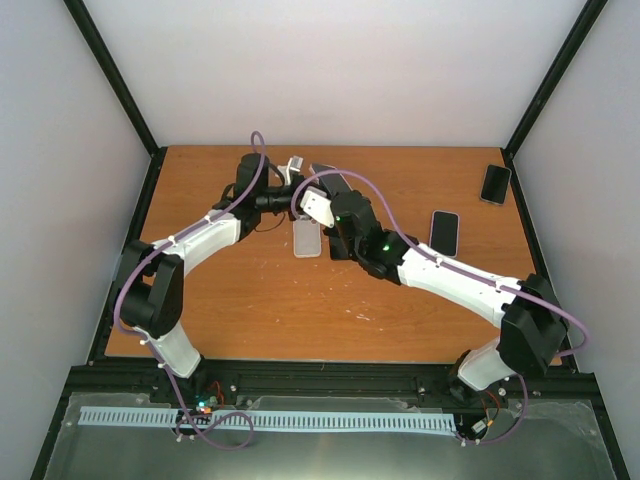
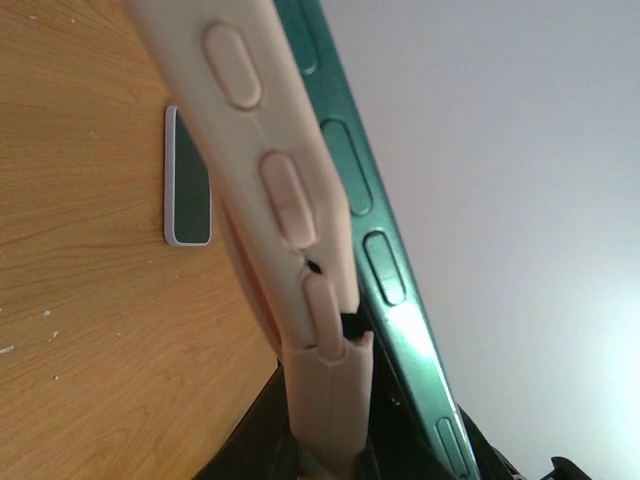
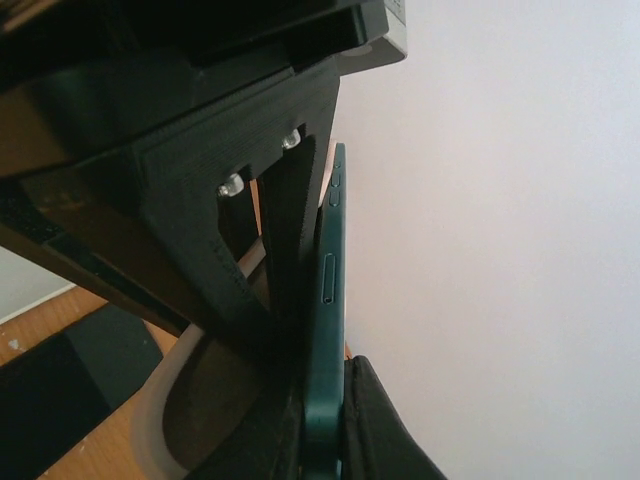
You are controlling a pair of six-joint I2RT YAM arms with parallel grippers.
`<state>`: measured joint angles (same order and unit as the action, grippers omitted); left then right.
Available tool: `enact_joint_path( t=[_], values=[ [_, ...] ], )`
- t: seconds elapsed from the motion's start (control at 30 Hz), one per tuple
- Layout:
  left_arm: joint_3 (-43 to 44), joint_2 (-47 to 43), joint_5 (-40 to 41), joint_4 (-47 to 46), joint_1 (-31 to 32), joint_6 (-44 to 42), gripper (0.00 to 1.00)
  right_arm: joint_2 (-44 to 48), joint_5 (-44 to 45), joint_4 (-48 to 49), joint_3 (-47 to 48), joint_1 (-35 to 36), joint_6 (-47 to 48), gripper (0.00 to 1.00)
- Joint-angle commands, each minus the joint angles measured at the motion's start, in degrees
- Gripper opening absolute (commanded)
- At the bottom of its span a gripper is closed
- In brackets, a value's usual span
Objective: Take the phone out of the phone case
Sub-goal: Remove the phone case from the phone.
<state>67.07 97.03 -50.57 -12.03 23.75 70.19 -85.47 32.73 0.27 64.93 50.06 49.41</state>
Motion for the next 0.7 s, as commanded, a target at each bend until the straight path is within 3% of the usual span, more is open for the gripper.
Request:
enact_joint_path(
  t=[0.0,0.67],
  values=[
    [1.5,-1.1,0.5,1.9,0.0,-5.2,0.01,2.9,0.5,-5.9,4.8,-1.5,-5.9,0.03],
    [1.5,0.0,7.8,7.8,-3.1,-8.1,0.01,4.7,-5.7,-17.0,12.4,-1.5,-15.1,0.03]
  ],
)
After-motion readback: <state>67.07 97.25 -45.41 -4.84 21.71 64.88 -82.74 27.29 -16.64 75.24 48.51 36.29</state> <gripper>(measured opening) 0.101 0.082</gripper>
